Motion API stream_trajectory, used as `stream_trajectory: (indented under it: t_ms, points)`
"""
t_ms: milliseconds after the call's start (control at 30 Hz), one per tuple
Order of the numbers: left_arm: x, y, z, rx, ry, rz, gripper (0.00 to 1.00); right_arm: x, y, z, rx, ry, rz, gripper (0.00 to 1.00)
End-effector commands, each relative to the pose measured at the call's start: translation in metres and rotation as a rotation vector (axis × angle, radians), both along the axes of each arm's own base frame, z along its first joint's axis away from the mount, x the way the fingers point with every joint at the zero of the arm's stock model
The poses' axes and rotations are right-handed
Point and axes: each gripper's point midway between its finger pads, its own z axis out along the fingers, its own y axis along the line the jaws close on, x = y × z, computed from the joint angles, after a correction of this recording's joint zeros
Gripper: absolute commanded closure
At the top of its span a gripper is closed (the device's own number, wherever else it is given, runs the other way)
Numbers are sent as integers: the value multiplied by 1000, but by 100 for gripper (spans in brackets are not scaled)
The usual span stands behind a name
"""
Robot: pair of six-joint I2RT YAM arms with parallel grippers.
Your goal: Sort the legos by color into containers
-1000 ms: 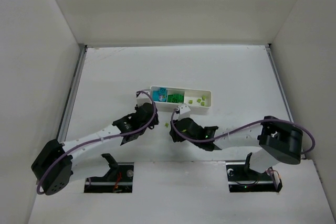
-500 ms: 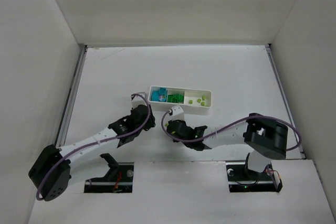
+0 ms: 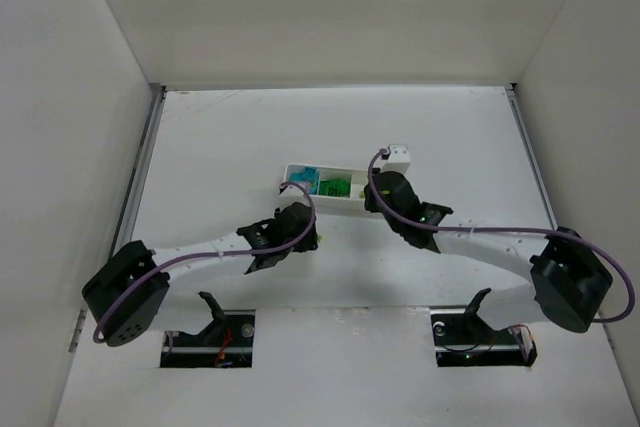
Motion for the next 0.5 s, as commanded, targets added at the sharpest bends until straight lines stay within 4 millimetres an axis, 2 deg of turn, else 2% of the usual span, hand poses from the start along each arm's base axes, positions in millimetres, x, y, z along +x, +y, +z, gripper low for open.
stream_trajectory:
  t_ms: [0, 100, 200, 267, 467]
  points:
    - [17, -27, 28, -63, -78, -15, 60, 19, -15, 9, -13, -37, -38, 78]
    - [20, -33, 28, -58, -82, -25, 59, 32, -27, 7, -22, -40, -80, 72]
    - [24, -38, 26, -49, -85, -35, 58, 39, -33, 19, 5, -68, -111, 51]
    - [26, -41, 22, -33, -80, -43, 58, 37, -34, 29, 37, -95, -113, 41]
    - [29, -44, 13, 7, -73, -48, 59, 22, -45, 35, 95, -126, -113, 39]
